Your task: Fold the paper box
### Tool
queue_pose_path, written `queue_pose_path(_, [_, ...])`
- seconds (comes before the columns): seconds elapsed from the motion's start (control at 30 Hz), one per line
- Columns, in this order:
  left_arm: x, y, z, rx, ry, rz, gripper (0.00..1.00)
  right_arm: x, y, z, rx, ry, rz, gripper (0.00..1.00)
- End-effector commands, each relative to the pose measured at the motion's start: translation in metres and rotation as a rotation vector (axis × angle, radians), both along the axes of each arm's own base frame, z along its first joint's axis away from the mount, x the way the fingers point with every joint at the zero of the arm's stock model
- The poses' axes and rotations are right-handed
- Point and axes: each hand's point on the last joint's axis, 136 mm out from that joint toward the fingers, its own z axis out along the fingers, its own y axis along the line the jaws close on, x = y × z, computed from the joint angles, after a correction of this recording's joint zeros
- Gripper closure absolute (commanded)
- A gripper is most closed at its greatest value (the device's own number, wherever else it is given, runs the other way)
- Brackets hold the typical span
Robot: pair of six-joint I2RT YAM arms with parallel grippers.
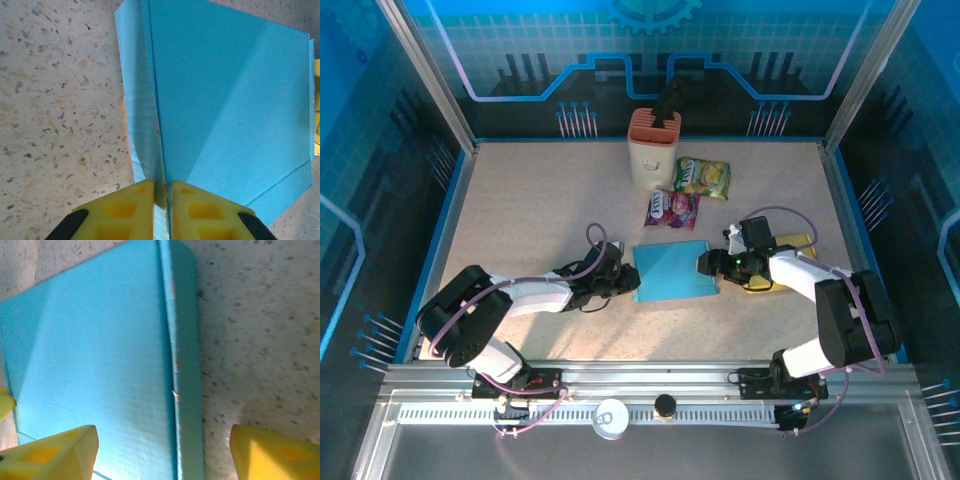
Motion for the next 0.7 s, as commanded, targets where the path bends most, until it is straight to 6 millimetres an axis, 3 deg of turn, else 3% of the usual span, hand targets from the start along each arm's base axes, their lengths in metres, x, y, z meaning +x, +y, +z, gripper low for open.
queue_pose_path(0.0, [-0.011, 0.025, -0.033, 0.088, 0.067, 0.043, 0.88, 0.007, 0.01, 0.009, 0.065, -0.025, 0.05, 0.28])
queue_pose_path(0.17, [-0.013, 0.039, -0.044, 0.056, 0.086, 0.089, 0.92, 0.005, 0.014, 0.013, 0.094, -0.035, 0.066, 0.26])
queue_pose_path(0.37, [-0.015, 0.042, -0.055, 0.013, 0.116, 0.099, 0.94, 0.005, 0.034, 0.032, 0.235, -0.07, 0.125, 0.24])
queue_pose_path(0.67, [-0.012, 0.041, -0.054, 0.009, 0.11, 0.095, 0.95, 0.011, 0.056, 0.059, 0.409, -0.111, 0.137, 0.37])
